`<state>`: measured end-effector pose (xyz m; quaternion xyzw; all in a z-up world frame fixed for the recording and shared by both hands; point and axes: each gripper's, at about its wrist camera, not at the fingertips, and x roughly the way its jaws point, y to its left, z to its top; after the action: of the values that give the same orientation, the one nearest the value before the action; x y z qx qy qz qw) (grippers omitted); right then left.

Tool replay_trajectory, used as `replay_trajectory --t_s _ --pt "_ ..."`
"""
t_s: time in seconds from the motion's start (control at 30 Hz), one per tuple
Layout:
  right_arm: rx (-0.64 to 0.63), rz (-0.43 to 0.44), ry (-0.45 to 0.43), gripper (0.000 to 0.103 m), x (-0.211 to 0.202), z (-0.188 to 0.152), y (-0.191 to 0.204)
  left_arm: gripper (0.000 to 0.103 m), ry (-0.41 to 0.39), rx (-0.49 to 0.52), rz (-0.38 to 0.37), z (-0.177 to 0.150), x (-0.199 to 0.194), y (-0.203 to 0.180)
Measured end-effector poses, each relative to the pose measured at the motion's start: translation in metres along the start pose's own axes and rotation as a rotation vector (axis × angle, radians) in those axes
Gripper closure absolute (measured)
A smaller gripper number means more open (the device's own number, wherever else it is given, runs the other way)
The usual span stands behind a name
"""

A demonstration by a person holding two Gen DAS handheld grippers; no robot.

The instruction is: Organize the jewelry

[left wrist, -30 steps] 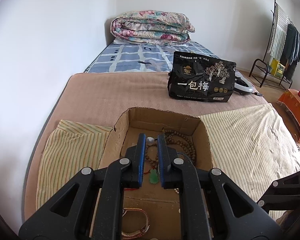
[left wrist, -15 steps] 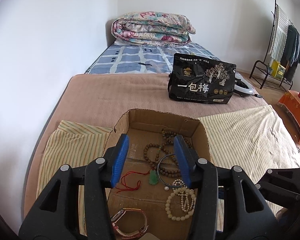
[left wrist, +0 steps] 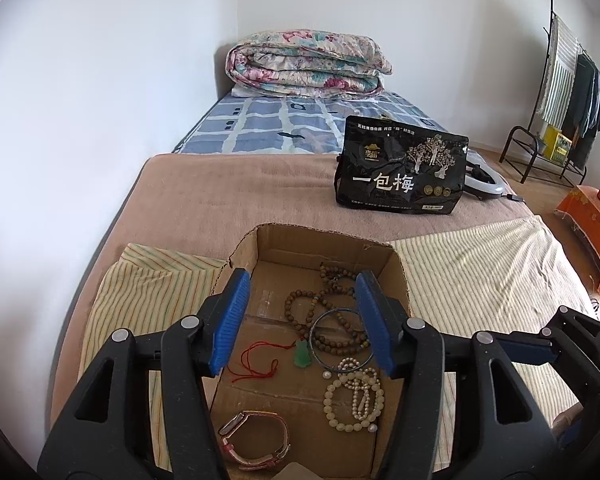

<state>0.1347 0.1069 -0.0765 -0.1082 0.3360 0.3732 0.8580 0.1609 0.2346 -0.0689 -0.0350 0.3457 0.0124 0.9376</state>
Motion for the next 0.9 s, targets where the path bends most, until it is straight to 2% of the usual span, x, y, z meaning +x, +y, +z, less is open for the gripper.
replay_trajectory --t_s 0.2,0.3,0.4,0.5,0.63,0.8,0.9 --pt "0.002 -0.017 -0.018 0.01 -0.013 -0.001 -0.002 0.045 -0.026 0.003 0.017 0.003 -0.015 -0.005" --pt "0.0 -0.027 -0.024 0.009 -0.02 -0.001 -0.004 0.039 -0.048 0.008 0.032 0.004 -0.025 -0.008" --pt "-0.005 -0.041 -0.038 0.001 -0.03 -0.003 -0.006 0.034 -0.069 0.004 0.041 0.005 -0.036 -0.01" --pt "-0.007 -0.053 -0.048 0.001 -0.04 -0.005 -0.009 0.033 -0.083 0.002 0.047 0.006 -0.046 -0.013" --pt "-0.004 -0.073 -0.059 0.0 -0.053 -0.007 -0.016 0.026 -0.112 -0.004 0.046 0.007 -0.061 -0.02" --pt "0.014 -0.11 -0.074 0.0 -0.074 -0.012 -0.027 0.024 -0.13 -0.02 0.041 0.007 -0.08 -0.028" --pt "0.02 -0.136 -0.078 0.0 -0.086 -0.015 -0.032 0.017 -0.138 -0.026 0.048 0.007 -0.091 -0.034"
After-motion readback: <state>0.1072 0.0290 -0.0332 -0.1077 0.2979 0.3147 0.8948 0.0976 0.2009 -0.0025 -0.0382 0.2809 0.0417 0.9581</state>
